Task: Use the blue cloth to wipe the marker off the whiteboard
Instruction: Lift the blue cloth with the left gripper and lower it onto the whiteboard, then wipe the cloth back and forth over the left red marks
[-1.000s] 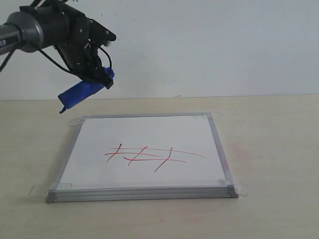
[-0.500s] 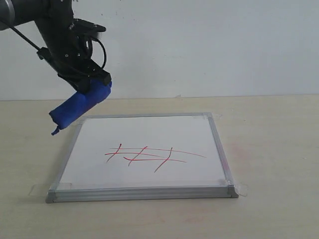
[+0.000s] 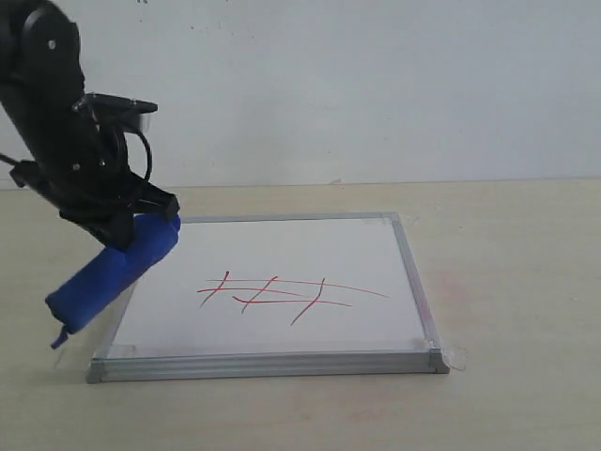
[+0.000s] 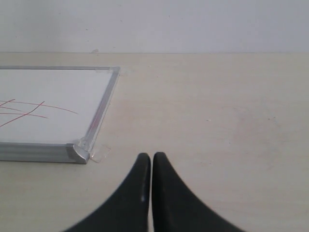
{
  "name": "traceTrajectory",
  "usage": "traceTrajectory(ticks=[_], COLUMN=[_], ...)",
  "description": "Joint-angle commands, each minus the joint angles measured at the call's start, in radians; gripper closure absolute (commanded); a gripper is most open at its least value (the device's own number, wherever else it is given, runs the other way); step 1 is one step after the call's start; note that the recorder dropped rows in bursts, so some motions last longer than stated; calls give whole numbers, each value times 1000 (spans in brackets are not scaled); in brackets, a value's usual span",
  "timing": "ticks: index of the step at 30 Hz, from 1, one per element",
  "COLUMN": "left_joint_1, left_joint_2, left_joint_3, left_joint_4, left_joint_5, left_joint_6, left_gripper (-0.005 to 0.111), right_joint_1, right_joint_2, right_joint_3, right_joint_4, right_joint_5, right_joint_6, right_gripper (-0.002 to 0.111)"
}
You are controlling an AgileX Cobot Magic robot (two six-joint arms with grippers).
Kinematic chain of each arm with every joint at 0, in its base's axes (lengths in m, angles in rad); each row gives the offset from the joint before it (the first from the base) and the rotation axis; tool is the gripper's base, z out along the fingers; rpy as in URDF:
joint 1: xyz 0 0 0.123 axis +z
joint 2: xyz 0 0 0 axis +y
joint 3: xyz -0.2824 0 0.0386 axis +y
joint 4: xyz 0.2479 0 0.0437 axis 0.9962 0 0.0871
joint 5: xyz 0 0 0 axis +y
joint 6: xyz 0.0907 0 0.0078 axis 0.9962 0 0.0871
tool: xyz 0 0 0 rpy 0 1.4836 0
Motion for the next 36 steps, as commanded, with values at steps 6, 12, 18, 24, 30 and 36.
traceTrajectory(ticks=[6,12,18,24,30,36], left_joint_1=[-1,1,1,-1,-14,-90], left_joint_2=[-7,48,109,202,273,315], left_joint_3=[249,241,198,164,135,74], left_joint_4=[-287,-205,-191,-201,-323,-575], left_joint_5=[-505,-625,-623,-607,-593,-615], left_joint_6=[-135,-258,-281,-310,-306,-156], left_gripper=[103,103,103,103,103,103], right_joint_1=[3,3,3,3,3,3], right_joint_2=[-4,-4,-4,-4,-4,-4], right_joint_3=[0,0,0,0,0,0], right_joint_4=[-2,-2,-2,-2,-2,-2], right_joint_5=[-6,-6,-6,-6,-6,-6], right_joint_6=[-3,-3,-3,-3,-3,-3], right_gripper=[107,107,107,107,107,107])
